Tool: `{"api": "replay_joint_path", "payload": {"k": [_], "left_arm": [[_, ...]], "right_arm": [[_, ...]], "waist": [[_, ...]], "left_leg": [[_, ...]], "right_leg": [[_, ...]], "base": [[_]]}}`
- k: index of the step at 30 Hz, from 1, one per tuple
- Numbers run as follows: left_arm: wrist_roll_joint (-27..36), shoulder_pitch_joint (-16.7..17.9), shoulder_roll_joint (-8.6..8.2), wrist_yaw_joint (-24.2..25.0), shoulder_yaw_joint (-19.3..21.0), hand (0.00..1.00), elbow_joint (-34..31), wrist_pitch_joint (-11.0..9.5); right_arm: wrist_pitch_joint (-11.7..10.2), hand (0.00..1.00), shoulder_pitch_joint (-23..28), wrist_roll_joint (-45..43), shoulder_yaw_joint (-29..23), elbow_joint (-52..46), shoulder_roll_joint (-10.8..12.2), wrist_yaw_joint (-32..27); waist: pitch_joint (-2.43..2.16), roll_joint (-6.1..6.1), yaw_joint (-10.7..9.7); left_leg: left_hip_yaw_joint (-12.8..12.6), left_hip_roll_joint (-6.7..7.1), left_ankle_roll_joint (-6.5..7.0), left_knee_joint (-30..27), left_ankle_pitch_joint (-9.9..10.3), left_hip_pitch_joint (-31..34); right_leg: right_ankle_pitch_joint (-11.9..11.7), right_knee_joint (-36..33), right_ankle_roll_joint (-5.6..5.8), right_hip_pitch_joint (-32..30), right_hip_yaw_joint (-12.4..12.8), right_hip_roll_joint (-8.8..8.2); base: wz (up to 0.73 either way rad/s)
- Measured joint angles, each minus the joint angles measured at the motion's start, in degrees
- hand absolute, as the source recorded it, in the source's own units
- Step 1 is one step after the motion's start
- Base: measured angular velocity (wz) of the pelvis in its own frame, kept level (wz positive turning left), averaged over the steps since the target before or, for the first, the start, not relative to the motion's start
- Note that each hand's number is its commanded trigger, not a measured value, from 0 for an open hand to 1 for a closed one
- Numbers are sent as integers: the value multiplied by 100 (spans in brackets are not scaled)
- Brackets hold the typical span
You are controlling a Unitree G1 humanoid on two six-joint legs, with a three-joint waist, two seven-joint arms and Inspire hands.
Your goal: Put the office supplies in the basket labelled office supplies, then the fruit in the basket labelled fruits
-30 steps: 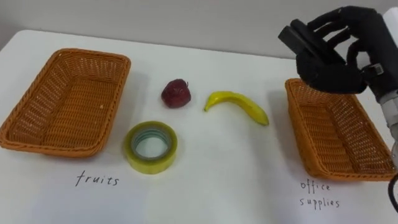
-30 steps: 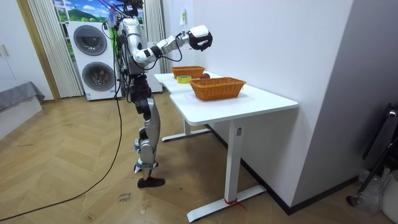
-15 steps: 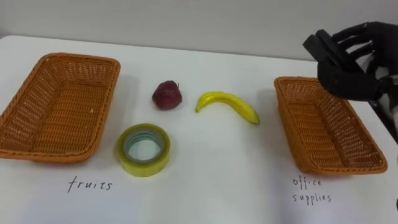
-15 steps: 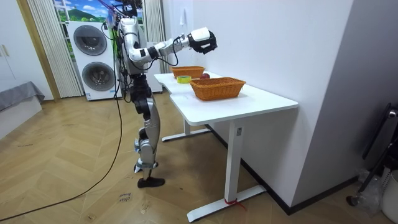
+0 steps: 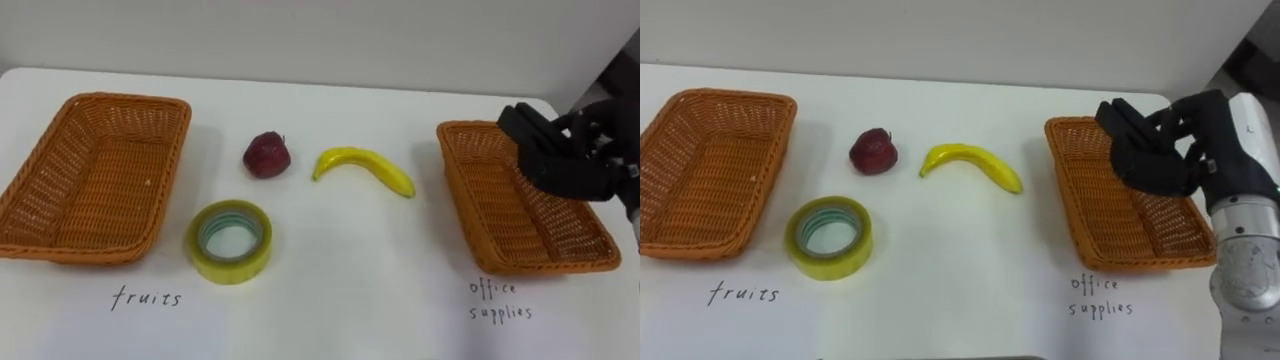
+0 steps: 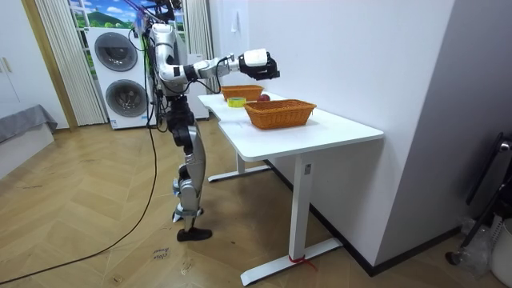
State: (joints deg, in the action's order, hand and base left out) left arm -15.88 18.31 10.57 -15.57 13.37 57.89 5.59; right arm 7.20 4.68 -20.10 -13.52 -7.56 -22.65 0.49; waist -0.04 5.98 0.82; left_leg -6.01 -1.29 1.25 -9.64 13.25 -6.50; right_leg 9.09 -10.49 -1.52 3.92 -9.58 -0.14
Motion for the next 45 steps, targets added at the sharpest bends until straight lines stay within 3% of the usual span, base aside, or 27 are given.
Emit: {"api": "replay_joint_path", "payload": {"k": [16,17,19,20,21,45], "left_arm": [[-2,-5,5,-55,-2,0,-140,40],[-2,-4,5,-56,-2,0,-139,41],[-2,-2,4,-56,-3,0,-138,49],[-2,-2,4,-58,-3,0,-138,70],[2,-4,4,-58,-3,0,-138,96],[-1,-17,4,-49,-4,0,-106,203]], "right_arm": [[22,100,50,-7,100,187,26,-6],[24,100,51,-11,102,224,34,-6],[50,76,73,-28,101,296,40,-6],[51,45,106,-26,103,299,42,-6],[51,0,108,-19,104,309,52,-6],[163,0,91,-28,102,415,68,27]], "waist": [[-16,49,-40],[1,22,-39],[-7,36,-37],[0,26,-37],[2,19,-41],[-14,31,-34]], "left_leg": [[-3,-9,0,15,-1,5],[-4,-10,-1,15,-1,6],[-4,-9,0,18,0,7],[-4,-9,0,20,0,7],[-3,-9,-1,21,0,9],[-9,-9,-1,20,0,31]], "right_leg": [[-1,70,1,12,-22,14],[-1,71,1,13,-22,14],[-1,69,1,12,-23,13],[-1,69,1,11,-23,13],[-1,69,1,10,-22,13],[-1,58,1,-13,-21,13]], "base": [[0],[0],[0],[0],[0],[0]]}}
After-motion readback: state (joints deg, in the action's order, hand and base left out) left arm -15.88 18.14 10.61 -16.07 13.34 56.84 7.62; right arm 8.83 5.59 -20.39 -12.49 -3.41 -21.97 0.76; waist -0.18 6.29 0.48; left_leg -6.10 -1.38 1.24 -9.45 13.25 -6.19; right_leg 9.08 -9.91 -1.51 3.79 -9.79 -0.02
